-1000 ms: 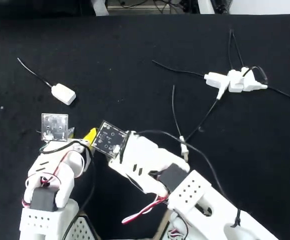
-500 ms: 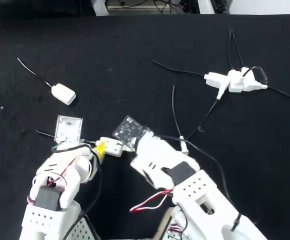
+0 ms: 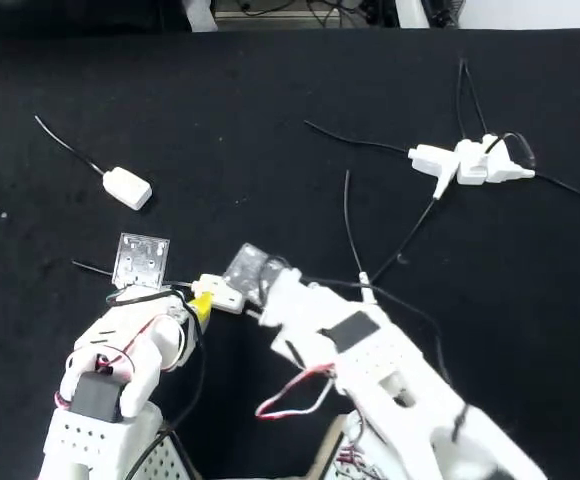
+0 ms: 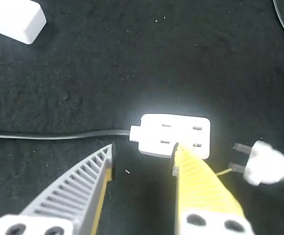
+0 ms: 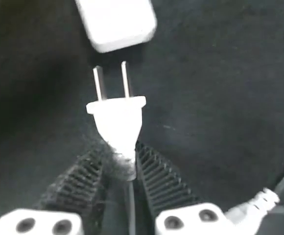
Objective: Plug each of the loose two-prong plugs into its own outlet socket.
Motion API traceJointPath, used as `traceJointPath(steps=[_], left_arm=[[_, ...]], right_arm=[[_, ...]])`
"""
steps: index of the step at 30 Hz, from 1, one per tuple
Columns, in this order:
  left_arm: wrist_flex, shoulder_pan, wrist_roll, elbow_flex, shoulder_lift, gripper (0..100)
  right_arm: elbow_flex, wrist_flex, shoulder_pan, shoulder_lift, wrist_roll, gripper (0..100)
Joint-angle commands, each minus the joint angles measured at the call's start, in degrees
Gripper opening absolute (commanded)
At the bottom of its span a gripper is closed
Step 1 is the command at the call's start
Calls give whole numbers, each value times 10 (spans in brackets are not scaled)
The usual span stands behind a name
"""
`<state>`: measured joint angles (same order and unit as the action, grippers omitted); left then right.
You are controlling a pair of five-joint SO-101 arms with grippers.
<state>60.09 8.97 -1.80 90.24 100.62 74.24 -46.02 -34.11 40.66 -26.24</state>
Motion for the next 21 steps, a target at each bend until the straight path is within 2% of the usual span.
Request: traceJointPath(steps=[1, 4, 9, 13, 17, 21], left_arm=[[4, 7, 2, -12, -1, 207], [4, 3, 2, -12, 0, 206], [4, 3, 2, -12, 0, 206], [4, 2, 2, -13, 2, 206], [4, 1, 2, -13, 2, 206], [4, 1, 2, -13, 2, 206]], right_arm=[[-72, -6, -49, -96, -7, 11], [-113, -18, -70, -160, -7, 27], [-204, -127, -71, -204, -7, 156], [-263, -164, -70, -205, 2, 129], [-295, -155, -70, -211, 48, 124], [-281, -127, -70, -217, 49, 124]])
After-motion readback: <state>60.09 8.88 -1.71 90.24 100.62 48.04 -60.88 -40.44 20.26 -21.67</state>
